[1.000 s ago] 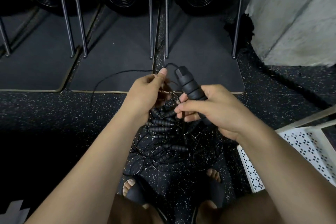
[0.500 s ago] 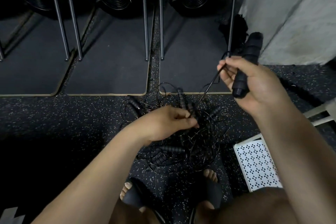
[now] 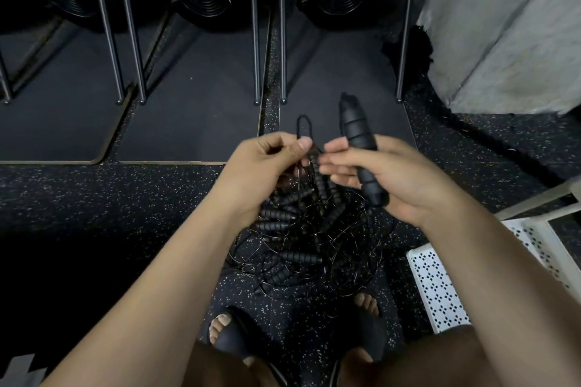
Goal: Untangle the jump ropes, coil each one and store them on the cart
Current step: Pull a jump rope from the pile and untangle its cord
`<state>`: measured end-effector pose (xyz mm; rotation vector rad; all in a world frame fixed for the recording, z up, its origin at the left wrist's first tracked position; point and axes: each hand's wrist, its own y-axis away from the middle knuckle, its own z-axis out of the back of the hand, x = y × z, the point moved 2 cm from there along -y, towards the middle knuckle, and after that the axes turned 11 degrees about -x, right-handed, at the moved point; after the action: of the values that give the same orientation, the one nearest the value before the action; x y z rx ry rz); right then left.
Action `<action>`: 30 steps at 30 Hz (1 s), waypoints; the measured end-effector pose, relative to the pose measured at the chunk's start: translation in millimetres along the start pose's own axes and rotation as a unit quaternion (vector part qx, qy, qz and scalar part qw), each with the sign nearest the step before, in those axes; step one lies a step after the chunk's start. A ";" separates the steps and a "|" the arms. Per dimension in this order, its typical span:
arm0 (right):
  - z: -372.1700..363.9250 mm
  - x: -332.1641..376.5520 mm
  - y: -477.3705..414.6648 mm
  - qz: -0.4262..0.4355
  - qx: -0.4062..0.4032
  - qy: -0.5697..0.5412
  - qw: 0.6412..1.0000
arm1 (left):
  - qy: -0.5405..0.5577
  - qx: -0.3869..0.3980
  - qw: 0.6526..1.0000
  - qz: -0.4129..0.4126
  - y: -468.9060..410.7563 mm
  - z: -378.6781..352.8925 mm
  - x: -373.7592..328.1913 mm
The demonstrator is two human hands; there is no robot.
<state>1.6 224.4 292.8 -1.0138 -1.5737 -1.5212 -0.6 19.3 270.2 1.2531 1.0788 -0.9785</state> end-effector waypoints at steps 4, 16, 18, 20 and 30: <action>-19.1 -5.5 7.6 -0.002 0.072 0.035 0.997 | 0.097 -0.020 0.994 0.041 -3.7 3.5 -2.9; -30.5 -3.6 15.7 0.086 0.023 0.001 0.996 | 0.037 -0.032 0.996 0.074 -5.9 5.1 1.2; -23.4 4.5 14.6 0.109 0.008 -0.045 0.993 | -0.041 0.052 0.995 0.078 0.3 -2.8 3.0; -15.0 11.7 12.7 0.118 -0.011 -0.099 0.988 | -0.112 0.152 0.980 0.064 8.3 -11.5 7.0; 22.4 29.7 -1.5 0.123 -0.083 -0.262 0.954 | -0.405 0.210 0.887 -0.076 12.2 -20.6 29.6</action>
<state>-12.1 248.5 317.7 -1.7522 -1.5966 -1.2878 16.3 41.2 244.0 0.9228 0.3051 -1.7201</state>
